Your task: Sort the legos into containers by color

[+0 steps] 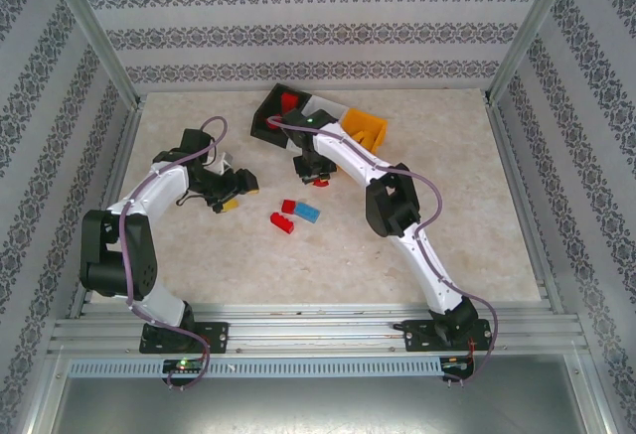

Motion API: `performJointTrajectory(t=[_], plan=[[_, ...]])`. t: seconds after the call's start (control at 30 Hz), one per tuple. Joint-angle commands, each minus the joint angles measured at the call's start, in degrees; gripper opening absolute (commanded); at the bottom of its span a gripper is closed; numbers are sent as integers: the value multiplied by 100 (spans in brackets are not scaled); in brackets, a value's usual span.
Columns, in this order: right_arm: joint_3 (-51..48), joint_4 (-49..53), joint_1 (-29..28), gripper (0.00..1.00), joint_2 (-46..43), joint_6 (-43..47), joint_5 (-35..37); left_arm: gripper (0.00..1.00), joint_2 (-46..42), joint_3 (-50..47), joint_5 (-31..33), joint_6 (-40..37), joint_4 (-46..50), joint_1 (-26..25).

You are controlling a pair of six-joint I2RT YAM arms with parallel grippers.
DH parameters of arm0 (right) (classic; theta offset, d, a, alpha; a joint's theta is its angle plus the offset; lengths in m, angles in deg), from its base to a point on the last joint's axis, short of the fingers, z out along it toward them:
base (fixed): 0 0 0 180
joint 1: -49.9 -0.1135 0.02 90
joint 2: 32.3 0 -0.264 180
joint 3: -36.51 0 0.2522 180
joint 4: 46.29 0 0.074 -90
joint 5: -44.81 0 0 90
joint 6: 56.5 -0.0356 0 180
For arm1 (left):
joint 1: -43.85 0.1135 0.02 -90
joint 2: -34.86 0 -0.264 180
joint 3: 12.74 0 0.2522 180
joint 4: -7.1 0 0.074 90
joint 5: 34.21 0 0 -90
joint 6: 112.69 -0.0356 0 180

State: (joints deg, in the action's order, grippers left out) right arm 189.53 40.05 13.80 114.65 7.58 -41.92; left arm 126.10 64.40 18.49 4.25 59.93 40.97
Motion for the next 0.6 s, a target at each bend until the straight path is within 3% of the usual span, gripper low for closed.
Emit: performJointTrajectory(t=[0.0, 0.2, 0.4, 0.57], plan=[[-250, -447, 82, 14, -514, -260, -379, 74, -146, 1, -89, -126, 153, 77], [-825, -1662, 307, 15, -1022, -950, -1729, 75, -192, 13, -81, -144, 251, 95], [-1721, -4438, 635, 15, -1363, -2476, -3010, 75, -349, -120, -66, -130, 388, 103], [-1004, -5986, 788, 17, -650, -3579, -3311, 75, -540, -447, -131, 97, 337, 103]])
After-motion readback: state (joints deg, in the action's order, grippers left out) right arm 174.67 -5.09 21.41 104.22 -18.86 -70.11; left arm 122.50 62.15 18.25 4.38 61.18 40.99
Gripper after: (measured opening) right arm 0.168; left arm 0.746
